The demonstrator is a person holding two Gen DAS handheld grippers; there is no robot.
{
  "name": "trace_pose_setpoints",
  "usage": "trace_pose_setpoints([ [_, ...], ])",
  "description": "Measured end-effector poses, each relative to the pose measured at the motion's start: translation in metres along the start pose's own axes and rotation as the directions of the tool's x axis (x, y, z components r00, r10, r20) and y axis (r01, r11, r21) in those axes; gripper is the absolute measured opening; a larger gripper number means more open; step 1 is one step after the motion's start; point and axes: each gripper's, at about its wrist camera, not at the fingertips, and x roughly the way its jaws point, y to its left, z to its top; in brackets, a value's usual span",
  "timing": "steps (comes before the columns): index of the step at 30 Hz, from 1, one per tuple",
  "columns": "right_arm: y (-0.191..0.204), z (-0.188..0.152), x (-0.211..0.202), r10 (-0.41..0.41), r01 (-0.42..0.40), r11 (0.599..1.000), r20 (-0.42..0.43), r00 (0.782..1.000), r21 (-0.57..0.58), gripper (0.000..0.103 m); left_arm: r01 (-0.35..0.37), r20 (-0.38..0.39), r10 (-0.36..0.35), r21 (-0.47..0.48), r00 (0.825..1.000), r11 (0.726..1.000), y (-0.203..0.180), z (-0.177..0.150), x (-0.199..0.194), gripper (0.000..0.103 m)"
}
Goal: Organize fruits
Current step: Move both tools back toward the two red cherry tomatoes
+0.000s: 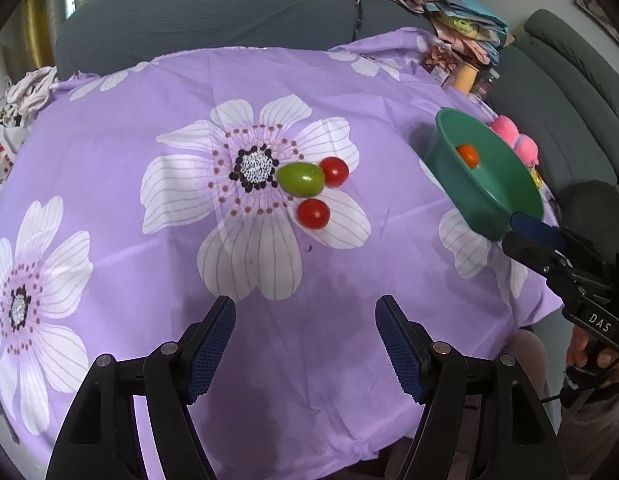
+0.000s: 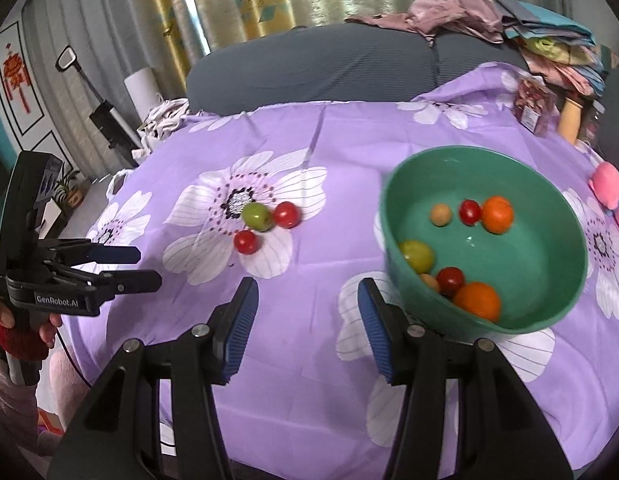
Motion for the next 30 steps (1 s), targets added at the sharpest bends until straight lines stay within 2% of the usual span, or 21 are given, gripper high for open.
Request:
trace_pose_setpoints([
  [11,0.018,0.009,0.013,0.000,-0.001,0.999,-0.027,1.000,-0.042,0.052,0.034,0.000,-0.034,0.004,0.999,0.999,0.006,-0.005,0.001,0.072],
  [18,0.023,0.013,0.021,0.001,-0.003,0.999,-0.039,0.999,-0.053,0.052,0.042,0.000,-0.042,-0.006,0.999,0.999,0.011,-0.001,0.004,0.072],
  [30,0.034,0.025,0.043,-0.001,-0.005,0.997,-0.069,0.998,-0.082,0.051,0.080,-0.010,-0.079,0.028,0.997,0.996,0.007,0.009,0.017,0.072],
])
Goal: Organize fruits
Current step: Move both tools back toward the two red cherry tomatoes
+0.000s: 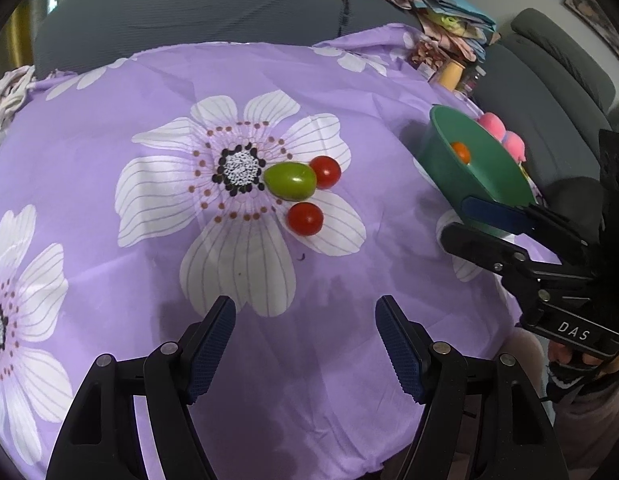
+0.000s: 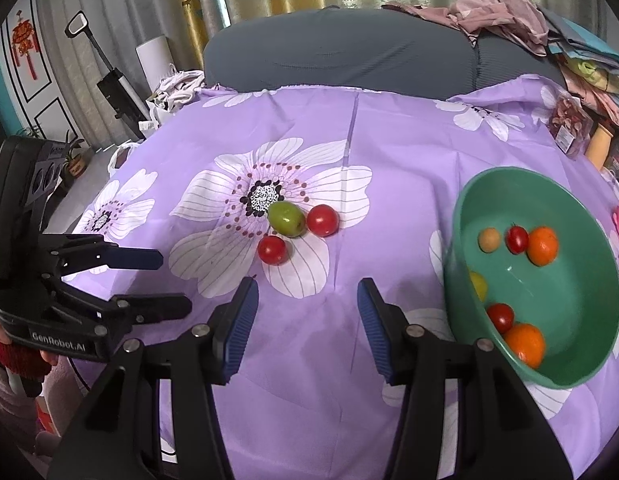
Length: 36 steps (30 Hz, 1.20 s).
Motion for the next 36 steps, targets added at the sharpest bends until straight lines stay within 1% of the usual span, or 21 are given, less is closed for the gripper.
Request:
trace_pose_setpoints([
  [11,-0.001,0.011,0.026,-0.020,0.020,1.000,-0.043,0.999,-0.008,0.051,0.034,-0.003,-0.033,0.007,0.999,0.999,0.002,0.012,0.022,0.072],
  [15,0.000,0.017,0.038,-0.033,0.032,0.999,-0.056,0.998,-0.021,0.051,0.038,0.011,-0.039,0.016,0.999,0.999,0.002,0.016,0.028,0.072],
  [21,-0.002,0.027,0.062,-0.082,0.076,0.995,-0.091,0.992,-0.059,0.051,0.026,0.015,-0.027,0.046,1.000,0.999,0.002,0.024,0.041,0.072],
  [27,0.001,0.038,0.083,-0.092,0.077,0.990,-0.129,0.987,-0.117,0.049,-0.005,0.008,0.004,0.122,1.000,0.993,0.003,0.026,0.054,0.068],
  [31,0.000,0.046,0.099,-0.110,0.088,0.986,-0.156,0.982,-0.141,0.044,-0.001,-0.001,0.001,0.130,1.000,0.991,0.007,0.029,0.061,0.066],
  [34,-0.002,0.051,0.111,-0.112,0.085,0.984,-0.174,0.978,-0.153,0.042,0.009,-0.009,-0.008,0.133,1.000,0.991,0.007,0.032,0.065,0.060],
  [36,-0.003,0.052,0.118,-0.115,0.086,0.984,-0.184,0.976,-0.157,0.040,0.025,-0.023,-0.022,0.134,0.999,0.991,0.007,0.034,0.068,0.060],
])
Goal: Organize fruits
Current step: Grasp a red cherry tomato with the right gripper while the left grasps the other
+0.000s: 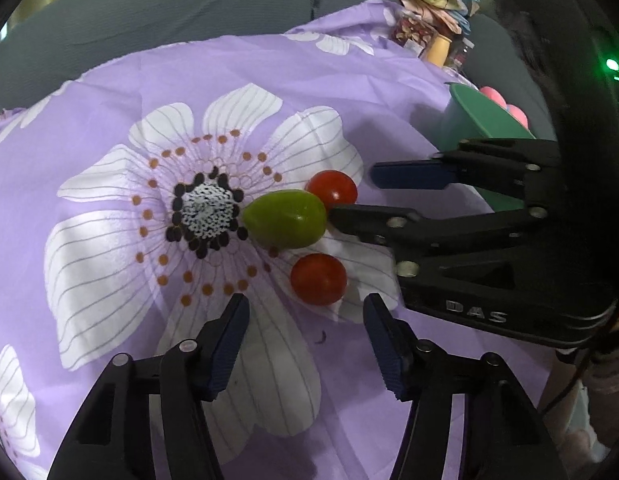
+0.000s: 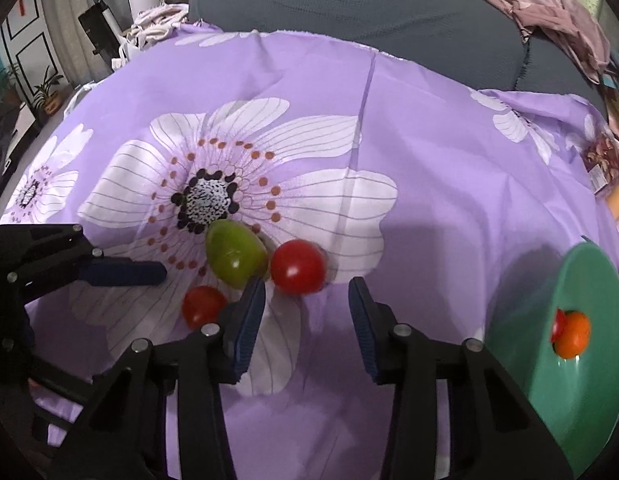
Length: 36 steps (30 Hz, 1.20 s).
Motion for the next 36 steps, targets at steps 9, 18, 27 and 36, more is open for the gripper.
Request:
trace_pose_setpoints([
  [9,-0.004,0.007,0.017,0.037,-0.037,0.999,-0.020,0.999,0.008,0.031,0.011,-0.005,-0.011,0.014,1.000,1.000,-0.004,0.014,0.008,0.053],
  [18,-0.010,0.003,-0.003,0.017,-0.019,0.999,0.040,0.999,0.048,0.031,-0.028,-0.007,0.028,0.043,1.000,0.999,-0.010,0.024,0.016,0.034],
  [27,-0.012,-0.006,-0.036,0.021,-0.031,0.996,0.119,0.993,0.078,0.031,-0.028,-0.010,0.028,0.012,1.000,1.000,-0.010,0.018,0.008,0.030],
  [36,-0.008,-0.025,-0.074,0.018,-0.036,0.995,0.192,0.981,0.088,0.031,-0.001,0.066,0.003,-0.037,0.998,0.999,-0.010,0.013,-0.036,0.030],
])
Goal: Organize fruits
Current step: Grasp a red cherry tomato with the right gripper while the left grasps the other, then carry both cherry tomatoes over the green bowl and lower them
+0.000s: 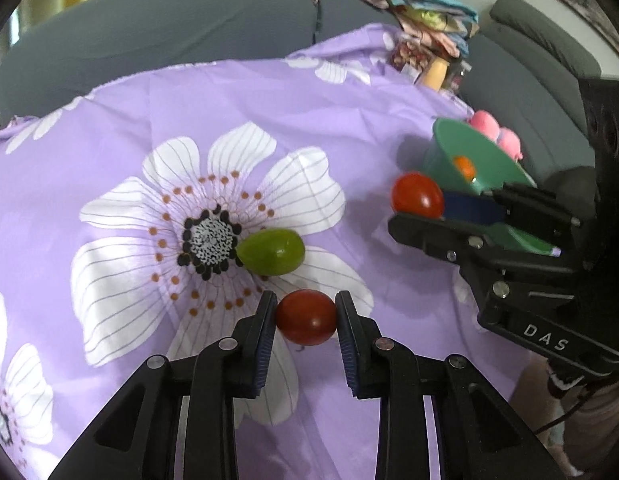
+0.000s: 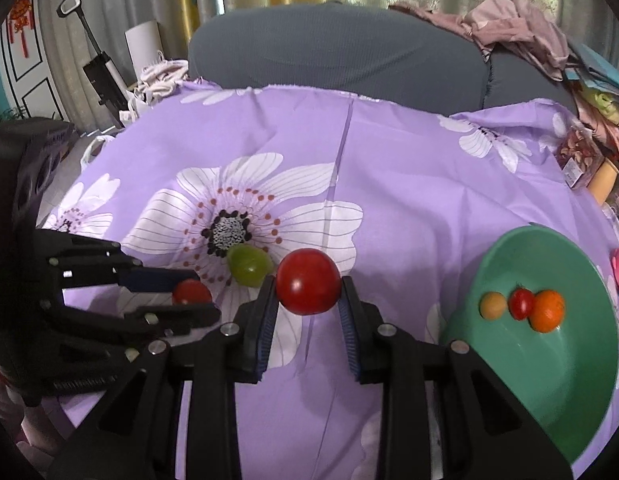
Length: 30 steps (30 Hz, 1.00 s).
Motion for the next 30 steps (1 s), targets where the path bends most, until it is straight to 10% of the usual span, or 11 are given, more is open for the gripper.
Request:
trace_pose_setpoints([
  [30,-0.032,-0.038,-0.084,-0.056,0.043,0.996,0.156,0.986,0.080,0.031,0.025,0.095,-0.037,0.118,0.995,0.993,-0.082,0.024,-0.050,0.030],
])
